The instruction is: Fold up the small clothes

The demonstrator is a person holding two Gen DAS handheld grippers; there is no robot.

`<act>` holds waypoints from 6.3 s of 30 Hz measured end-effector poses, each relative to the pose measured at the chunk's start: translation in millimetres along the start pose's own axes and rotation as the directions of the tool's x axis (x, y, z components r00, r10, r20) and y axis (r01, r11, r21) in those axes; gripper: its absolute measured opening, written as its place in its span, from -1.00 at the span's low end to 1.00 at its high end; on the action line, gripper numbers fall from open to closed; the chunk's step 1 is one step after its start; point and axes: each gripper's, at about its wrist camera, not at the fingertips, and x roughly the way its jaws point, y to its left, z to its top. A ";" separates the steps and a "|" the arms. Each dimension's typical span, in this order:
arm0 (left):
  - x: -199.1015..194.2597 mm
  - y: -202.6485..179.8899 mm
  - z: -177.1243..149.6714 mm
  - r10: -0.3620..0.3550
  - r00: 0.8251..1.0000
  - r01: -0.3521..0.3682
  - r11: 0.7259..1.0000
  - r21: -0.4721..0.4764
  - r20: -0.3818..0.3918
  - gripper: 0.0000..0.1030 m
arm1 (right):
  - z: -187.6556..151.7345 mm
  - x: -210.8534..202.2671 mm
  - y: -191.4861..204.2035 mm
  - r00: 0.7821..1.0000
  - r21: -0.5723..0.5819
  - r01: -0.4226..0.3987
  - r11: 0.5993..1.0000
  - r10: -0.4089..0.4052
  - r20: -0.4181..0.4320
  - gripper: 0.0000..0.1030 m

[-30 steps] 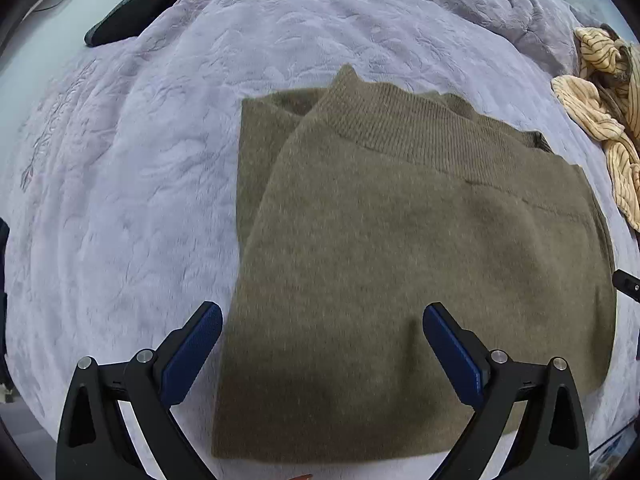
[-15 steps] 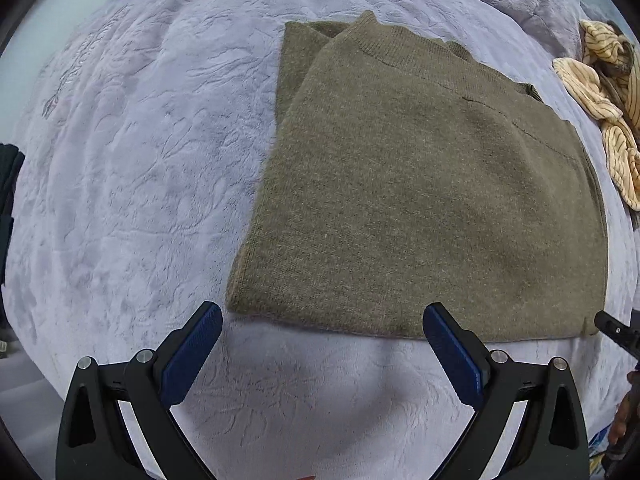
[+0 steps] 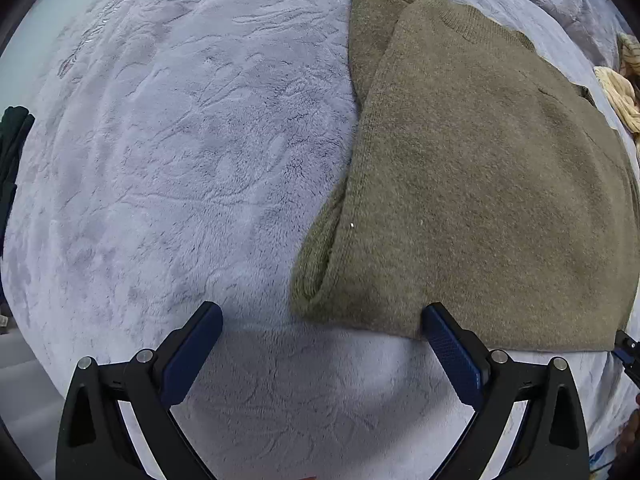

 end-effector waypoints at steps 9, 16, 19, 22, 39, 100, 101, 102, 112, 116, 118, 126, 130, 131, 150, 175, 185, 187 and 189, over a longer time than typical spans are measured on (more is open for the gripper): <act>-33.0 -7.0 -40.0 -0.004 1.000 0.004 1.000 0.023 0.019 0.96 | -24.6 -22.6 36.9 0.995 -0.149 0.097 0.984 -0.096 0.013 -0.03; -51.0 -11.8 -60.9 -0.009 1.000 0.009 1.000 0.004 0.018 0.96 | -35.3 -31.4 72.9 0.995 -0.249 0.102 0.963 -0.096 0.035 0.03; -50.9 -4.9 -53.7 -0.011 1.000 0.010 1.000 0.008 0.016 0.96 | -39.8 -31.3 82.1 0.996 -0.270 0.091 0.959 -0.087 0.025 0.04; -67.7 -2.7 -49.2 -0.016 1.000 0.016 1.000 0.007 0.019 0.96 | -43.5 -29.1 89.5 0.996 -0.280 0.085 0.956 -0.085 0.012 0.04; -42.0 79.6 -20.8 -0.258 0.962 0.262 0.964 0.034 -0.086 0.95 | -85.8 24.7 193.0 0.993 -0.376 0.080 0.923 -0.105 -0.047 0.15; -40.8 -30.8 -16.7 -0.263 0.935 0.125 0.873 0.472 0.239 -0.76 | 36.4 25.6 333.1 0.986 -0.588 0.031 0.809 -0.121 -0.115 0.50; -41.1 -34.3 -19.4 -0.254 0.933 0.098 0.862 0.497 0.256 -0.76 | 41.0 35.1 352.7 0.979 -0.608 0.021 0.793 -0.141 -0.150 0.50; -40.9 -36.3 -21.4 -0.248 0.931 0.081 0.855 0.513 0.267 -0.76 | 41.8 43.1 369.3 0.974 -0.629 0.019 0.778 -0.157 -0.165 0.51; -38.7 -47.6 -39.6 -0.229 0.907 -0.046 0.781 0.623 0.354 -0.76 | 14.8 163.9 462.7 0.831 -0.759 0.119 0.640 -0.482 -0.277 0.51; -38.0 -46.2 -38.5 -0.238 0.905 -0.036 0.782 0.622 0.352 -0.76 | -2.3 202.1 465.7 0.734 -0.795 0.203 0.572 -0.626 -0.263 0.52; -36.8 -44.3 -37.9 -0.241 0.906 -0.027 0.787 0.617 0.347 -0.76 | -12.0 216.8 464.2 0.690 -0.824 0.235 0.515 -0.686 -0.232 0.53; -43.1 -42.5 -33.6 -0.266 0.903 0.007 0.794 0.607 0.338 -0.76 | 3.9 191.7 449.8 0.746 -0.795 0.269 0.543 -0.640 -0.185 -0.64; -58.9 -50.6 -31.5 -0.303 0.889 0.028 0.783 0.622 0.343 -0.76 | 21.9 150.3 426.1 0.841 -0.722 0.168 0.671 -0.480 -0.250 -0.66; -64.4 -54.1 -31.7 -0.310 0.884 0.024 0.776 0.630 0.349 -0.76 | 25.1 138.9 420.7 0.860 -0.710 0.142 0.690 -0.441 -0.256 -0.66; -134.1 -238.3 -65.2 -0.478 0.825 -0.027 0.502 0.864 0.303 -0.76 | 132.3 -68.5 223.1 0.992 -0.401 -0.125 0.907 0.106 -0.070 -0.66; -81.8 -288.3 -109.0 -0.380 0.918 0.076 0.450 0.890 0.113 -0.76 | 127.0 -13.9 39.6 0.984 -0.109 -0.172 0.979 0.167 -0.056 -0.05; -99.5 -248.0 -71.0 -0.319 0.943 0.147 0.643 0.751 0.088 0.38 | 72.4 -76.2 32.3 0.969 -0.156 -0.230 0.960 0.241 0.056 0.09; -94.1 -236.8 -58.2 -0.302 0.952 0.178 0.694 0.698 0.056 0.38 | 62.6 -75.4 41.5 0.968 -0.182 -0.237 0.954 0.247 0.034 0.09; -88.7 -225.0 -46.1 -0.287 0.958 0.212 0.750 0.627 0.019 0.38 | 56.9 -64.9 51.3 0.978 -0.212 -0.202 0.956 0.209 0.010 0.09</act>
